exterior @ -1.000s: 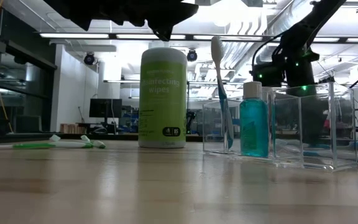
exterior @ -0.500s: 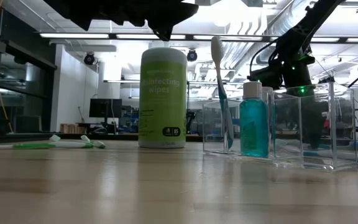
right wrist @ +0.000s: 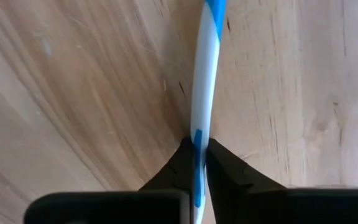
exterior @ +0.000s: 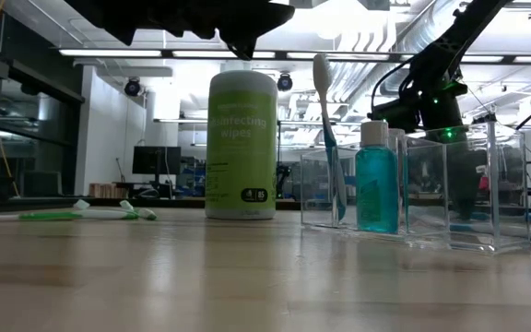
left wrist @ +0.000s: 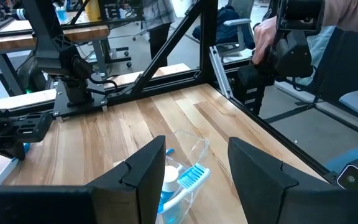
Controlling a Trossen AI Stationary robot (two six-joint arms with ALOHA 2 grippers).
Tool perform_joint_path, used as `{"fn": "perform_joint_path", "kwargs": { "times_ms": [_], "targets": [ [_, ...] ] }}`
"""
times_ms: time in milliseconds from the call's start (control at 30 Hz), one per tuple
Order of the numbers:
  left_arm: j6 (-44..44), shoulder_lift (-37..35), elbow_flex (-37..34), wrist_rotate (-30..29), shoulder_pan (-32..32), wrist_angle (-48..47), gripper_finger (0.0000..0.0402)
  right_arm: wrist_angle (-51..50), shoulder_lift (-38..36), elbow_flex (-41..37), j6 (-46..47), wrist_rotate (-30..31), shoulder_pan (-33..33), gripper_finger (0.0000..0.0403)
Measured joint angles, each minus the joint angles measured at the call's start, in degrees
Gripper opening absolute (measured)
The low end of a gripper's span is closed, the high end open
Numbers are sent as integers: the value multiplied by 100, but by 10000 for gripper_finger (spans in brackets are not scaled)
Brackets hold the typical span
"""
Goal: Pick & Place toothbrushing station
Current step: Put the top blue toothbrush into the transparent organizer
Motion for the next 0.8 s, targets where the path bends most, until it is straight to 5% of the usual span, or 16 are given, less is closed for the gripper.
{"fn": "perform_joint_path", "kwargs": {
  "times_ms": [400, 800],
  "targets": [
    [0, 0, 0, -2, 0, -2, 169, -123, 18, 53, 2, 51, 4, 12],
    [-2, 0, 0, -2, 0, 35, 169, -962, 52, 1018, -4, 263, 9, 9]
  ]
}}
